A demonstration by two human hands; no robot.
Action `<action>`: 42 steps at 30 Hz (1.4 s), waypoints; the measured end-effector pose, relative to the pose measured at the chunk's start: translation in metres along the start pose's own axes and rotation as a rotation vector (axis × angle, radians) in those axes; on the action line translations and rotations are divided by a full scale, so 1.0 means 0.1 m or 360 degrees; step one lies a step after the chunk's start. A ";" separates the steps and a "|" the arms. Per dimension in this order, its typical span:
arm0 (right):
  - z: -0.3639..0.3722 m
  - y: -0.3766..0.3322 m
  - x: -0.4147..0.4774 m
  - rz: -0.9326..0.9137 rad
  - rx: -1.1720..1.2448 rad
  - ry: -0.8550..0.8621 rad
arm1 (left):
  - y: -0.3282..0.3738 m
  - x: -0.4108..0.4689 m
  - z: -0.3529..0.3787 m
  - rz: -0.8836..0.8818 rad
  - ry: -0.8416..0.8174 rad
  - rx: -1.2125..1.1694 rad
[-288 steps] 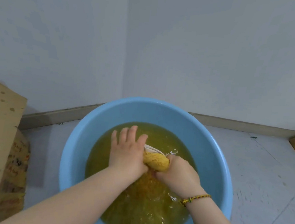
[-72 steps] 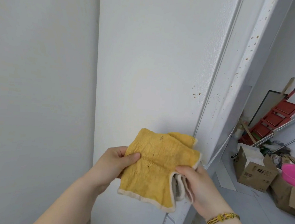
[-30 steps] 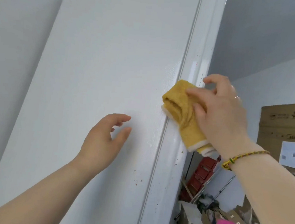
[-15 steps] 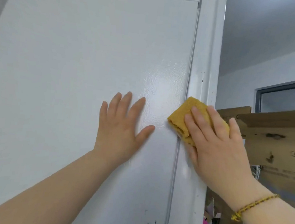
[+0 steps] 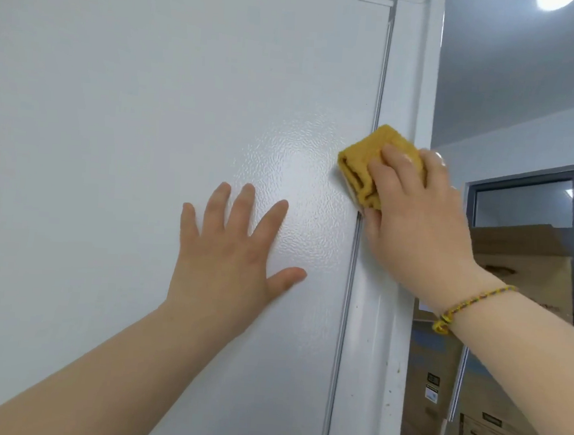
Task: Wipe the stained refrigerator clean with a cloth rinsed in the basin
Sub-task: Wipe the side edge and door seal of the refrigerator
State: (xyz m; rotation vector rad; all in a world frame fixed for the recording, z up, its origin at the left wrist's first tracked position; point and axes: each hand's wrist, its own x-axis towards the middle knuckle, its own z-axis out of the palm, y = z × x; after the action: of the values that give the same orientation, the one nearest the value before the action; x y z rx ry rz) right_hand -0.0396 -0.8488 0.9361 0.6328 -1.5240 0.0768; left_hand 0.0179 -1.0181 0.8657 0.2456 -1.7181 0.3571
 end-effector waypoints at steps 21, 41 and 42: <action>-0.23 0.67 1.16 -0.0003 0.0134 -0.0237 | -0.01 -0.10 0.05 -0.0031 0.0056 0.0025; 0.18 0.15 -0.77 -0.0479 0.0004 0.0159 | 0.17 -0.32 -0.05 -0.0120 0.0029 -0.0444; 0.17 0.17 -0.75 -0.0478 -0.0001 0.0158 | 0.18 -0.43 -0.02 -0.0092 0.0098 -0.0433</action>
State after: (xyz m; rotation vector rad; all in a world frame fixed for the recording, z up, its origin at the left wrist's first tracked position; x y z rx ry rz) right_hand -0.0679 -0.8169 0.8704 0.8387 -1.3191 -0.1198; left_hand 0.0210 -1.0026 0.8221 0.0843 -1.6738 0.0848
